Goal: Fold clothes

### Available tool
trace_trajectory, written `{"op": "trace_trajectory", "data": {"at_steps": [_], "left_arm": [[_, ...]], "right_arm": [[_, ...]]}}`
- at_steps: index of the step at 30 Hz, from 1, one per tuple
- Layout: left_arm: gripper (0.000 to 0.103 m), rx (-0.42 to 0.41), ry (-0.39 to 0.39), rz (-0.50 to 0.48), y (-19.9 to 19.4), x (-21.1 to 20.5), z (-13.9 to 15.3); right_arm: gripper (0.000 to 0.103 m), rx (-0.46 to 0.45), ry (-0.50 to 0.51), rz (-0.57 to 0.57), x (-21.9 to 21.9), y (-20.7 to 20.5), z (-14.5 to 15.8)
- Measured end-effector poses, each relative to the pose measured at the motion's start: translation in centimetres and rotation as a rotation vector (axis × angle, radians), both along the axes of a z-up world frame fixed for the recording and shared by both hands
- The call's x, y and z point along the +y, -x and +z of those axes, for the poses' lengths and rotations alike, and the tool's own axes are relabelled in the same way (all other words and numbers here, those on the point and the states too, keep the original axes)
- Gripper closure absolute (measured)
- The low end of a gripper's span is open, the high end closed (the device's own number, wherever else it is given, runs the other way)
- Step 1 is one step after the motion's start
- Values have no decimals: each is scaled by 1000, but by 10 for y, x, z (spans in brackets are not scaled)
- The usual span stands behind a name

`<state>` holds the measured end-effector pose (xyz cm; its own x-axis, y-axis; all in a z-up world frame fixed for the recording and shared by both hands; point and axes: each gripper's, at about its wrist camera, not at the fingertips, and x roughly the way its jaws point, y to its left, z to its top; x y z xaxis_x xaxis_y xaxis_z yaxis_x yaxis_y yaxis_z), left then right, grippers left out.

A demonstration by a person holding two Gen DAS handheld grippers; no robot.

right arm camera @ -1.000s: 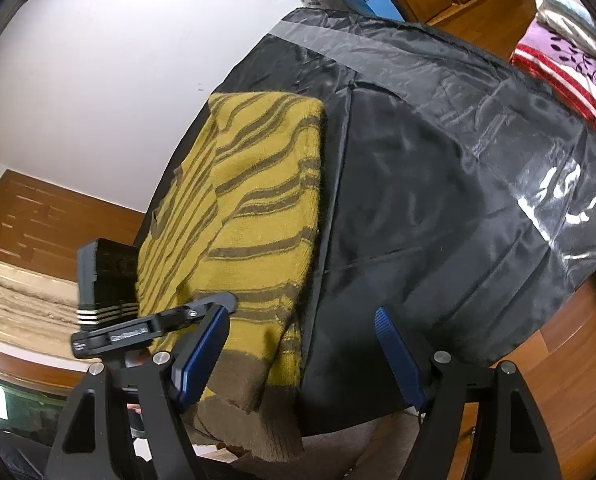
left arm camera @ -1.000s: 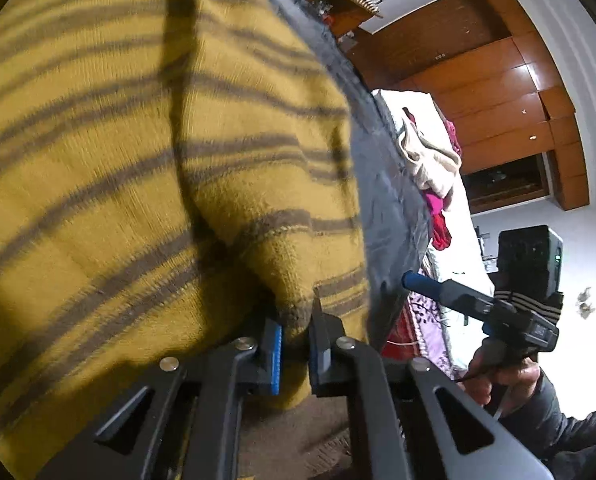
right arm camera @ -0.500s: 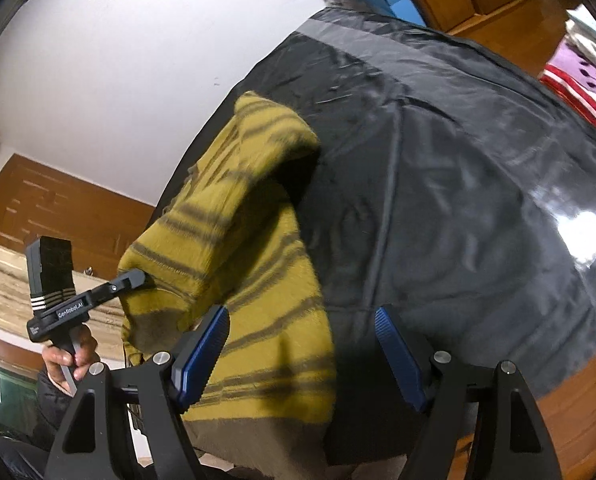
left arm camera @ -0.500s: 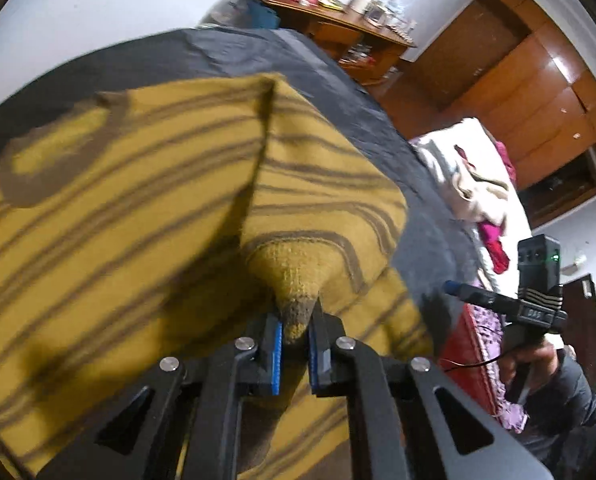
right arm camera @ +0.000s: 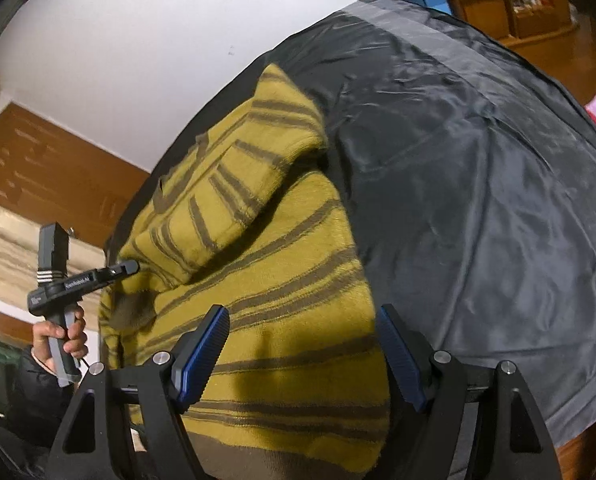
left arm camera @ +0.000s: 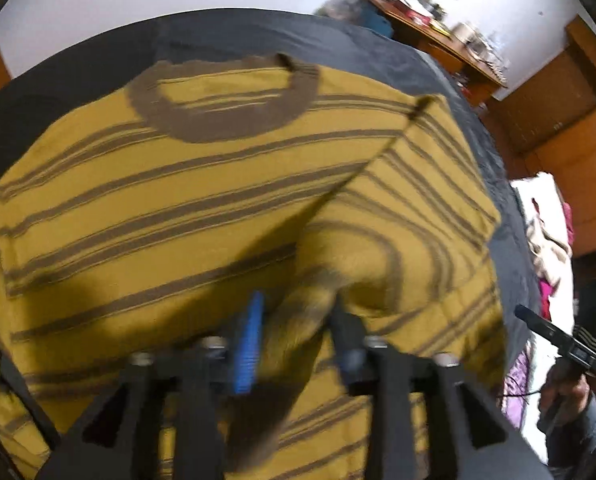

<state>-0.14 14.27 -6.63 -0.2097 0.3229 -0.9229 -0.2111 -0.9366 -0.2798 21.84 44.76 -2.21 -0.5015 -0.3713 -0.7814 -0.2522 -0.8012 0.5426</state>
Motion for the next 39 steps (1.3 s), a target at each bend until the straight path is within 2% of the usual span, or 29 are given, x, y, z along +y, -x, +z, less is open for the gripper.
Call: {"op": "trace_trajectory", "data": {"at_steps": [1, 3, 11, 19, 23, 27, 28, 30, 31, 32, 33, 35, 37, 39], "left_arm": [[38, 11, 19, 19, -1, -6, 0], [24, 18, 31, 44, -4, -15, -2], [24, -52, -13, 139, -18, -55, -17], [24, -121, -224, 292, -10, -92, -39], [19, -139, -344, 332, 5, -90, -50], [19, -183, -443, 329, 12, -80, -55], [19, -192, -465, 328, 13, -78, -56], [20, -176, -448, 320, 13, -73, -54], [22, -174, -447, 326, 16, -72, -56], [31, -173, -443, 332, 17, -71, -56], [60, -181, -431, 329, 19, -69, -57], [97, -217, -408, 320, 22, -66, -64], [97, -211, -404, 320, 22, -67, -63], [97, -146, -381, 271, 23, -63, -50]], "right_arm": [[26, -4, -13, 8, -3, 4, 1], [26, -10, -37, 16, -9, 10, 2], [26, -27, -78, 64, -27, 35, 1], [26, -25, -105, 118, -48, 50, 8], [26, -27, -119, 125, -53, 52, 11], [26, -31, -122, 115, -55, 49, 13], [26, -31, -122, 111, -55, 49, 13], [26, -32, -129, 108, -55, 48, 13], [26, -33, -136, 107, -55, 47, 13], [26, -35, -144, 106, -55, 48, 13], [26, -36, -148, 104, -56, 49, 13], [26, -37, -156, 99, -57, 52, 12], [26, -36, -163, 98, -60, 56, 12], [26, -32, -196, 112, -64, 61, 14]]}}
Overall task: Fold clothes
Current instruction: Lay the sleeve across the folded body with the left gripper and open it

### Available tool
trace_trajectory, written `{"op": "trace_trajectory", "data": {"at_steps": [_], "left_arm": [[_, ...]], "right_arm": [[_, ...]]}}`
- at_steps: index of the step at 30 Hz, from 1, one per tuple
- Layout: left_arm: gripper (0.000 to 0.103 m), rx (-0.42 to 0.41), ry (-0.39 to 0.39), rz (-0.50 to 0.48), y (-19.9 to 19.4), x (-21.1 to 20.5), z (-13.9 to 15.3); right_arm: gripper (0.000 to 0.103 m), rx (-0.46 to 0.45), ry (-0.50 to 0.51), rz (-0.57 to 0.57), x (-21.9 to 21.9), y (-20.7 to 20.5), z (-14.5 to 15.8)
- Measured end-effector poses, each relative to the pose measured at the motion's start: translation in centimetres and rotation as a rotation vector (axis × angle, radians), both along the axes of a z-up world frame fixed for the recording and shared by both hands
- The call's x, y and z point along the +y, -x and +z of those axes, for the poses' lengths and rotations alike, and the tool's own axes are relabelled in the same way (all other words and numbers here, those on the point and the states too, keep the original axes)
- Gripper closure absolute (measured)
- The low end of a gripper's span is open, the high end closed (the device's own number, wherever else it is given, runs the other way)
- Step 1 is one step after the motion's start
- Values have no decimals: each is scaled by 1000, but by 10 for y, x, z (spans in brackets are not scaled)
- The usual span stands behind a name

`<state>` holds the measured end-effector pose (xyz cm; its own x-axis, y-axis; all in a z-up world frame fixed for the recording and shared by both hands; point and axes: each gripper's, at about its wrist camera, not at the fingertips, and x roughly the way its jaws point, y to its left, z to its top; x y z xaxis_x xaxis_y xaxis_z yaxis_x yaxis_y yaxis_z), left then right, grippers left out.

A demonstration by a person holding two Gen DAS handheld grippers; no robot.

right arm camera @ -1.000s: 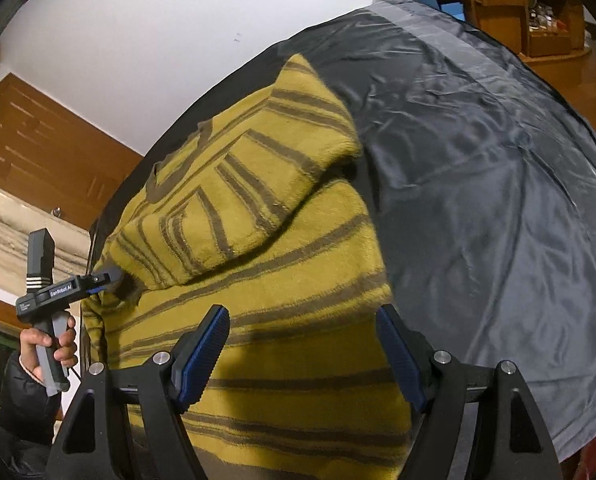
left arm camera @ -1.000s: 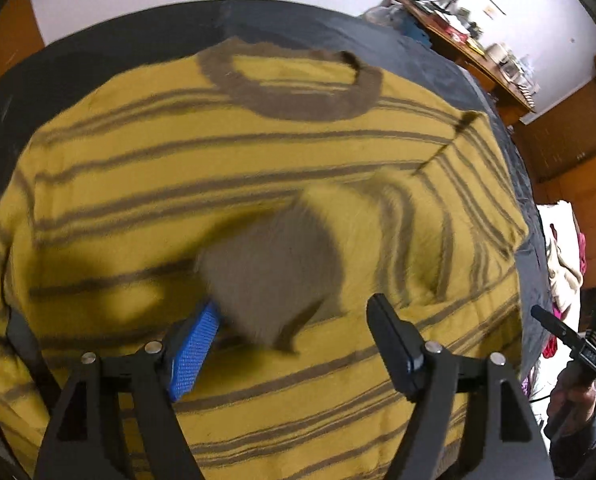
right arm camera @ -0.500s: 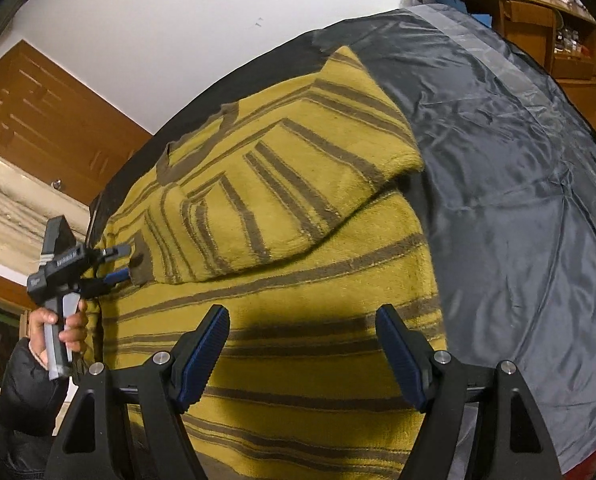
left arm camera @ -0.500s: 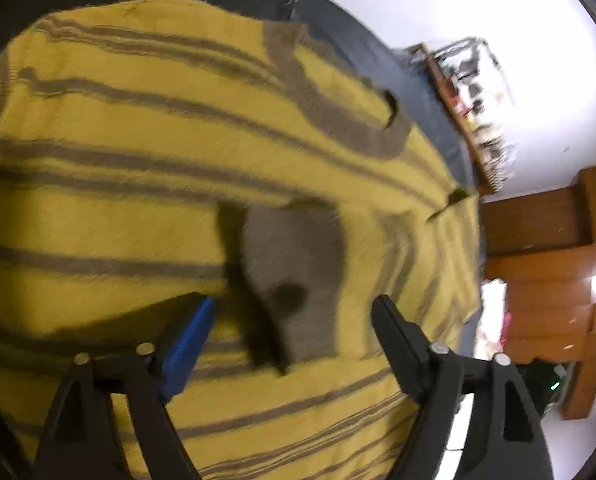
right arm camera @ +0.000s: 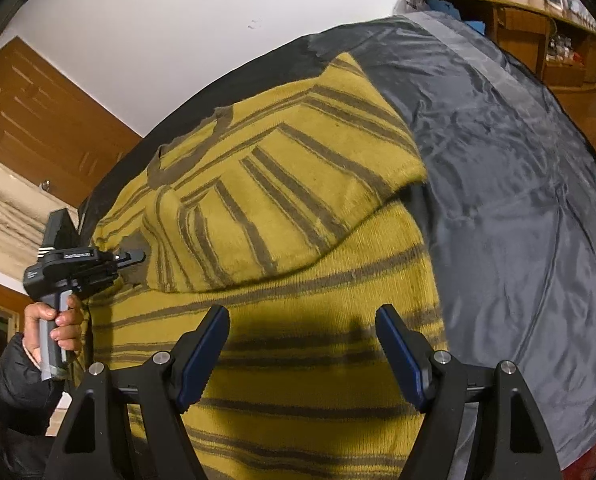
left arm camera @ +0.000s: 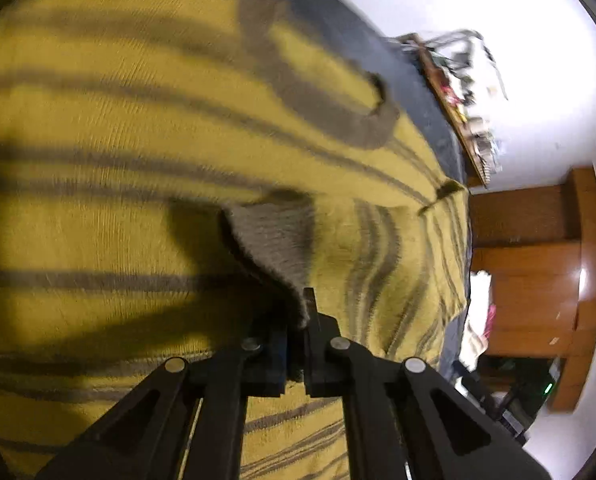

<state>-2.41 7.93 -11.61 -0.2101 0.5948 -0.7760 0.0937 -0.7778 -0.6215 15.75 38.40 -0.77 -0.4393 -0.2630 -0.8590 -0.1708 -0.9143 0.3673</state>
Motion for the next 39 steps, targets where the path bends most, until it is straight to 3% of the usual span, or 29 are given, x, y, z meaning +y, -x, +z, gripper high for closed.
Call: {"op": "trace_trajectory", "data": {"at_steps": [5, 8, 15, 18, 23, 29, 31, 35, 39], "left_arm": [[97, 173, 34, -15, 6, -10, 59], [97, 252, 49, 5, 10, -26, 91], [97, 347, 96, -4, -1, -61, 115], [97, 344, 151, -22, -8, -69, 106], [97, 230, 210, 12, 3, -82, 61], [93, 150, 303, -6, 17, -76, 19], [92, 115, 325, -2, 21, -76, 6], [91, 139, 369, -40, 19, -68, 13], [81, 140, 435, -40, 14, -65, 22]], "right_arm": [[26, 16, -100, 41, -9, 18, 8], [26, 31, -101, 45, -10, 35, 12], [26, 60, -114, 71, -27, 73, 14], [26, 64, -129, 104, -38, 89, 12], [26, 42, -149, 162, -58, 123, -6], [25, -70, -293, 198, -62, 145, -45], [25, -56, -315, 217, -63, 145, -48], [19, -57, -373, 268, -73, 144, -52], [19, -74, -364, 251, -74, 143, -51]]}}
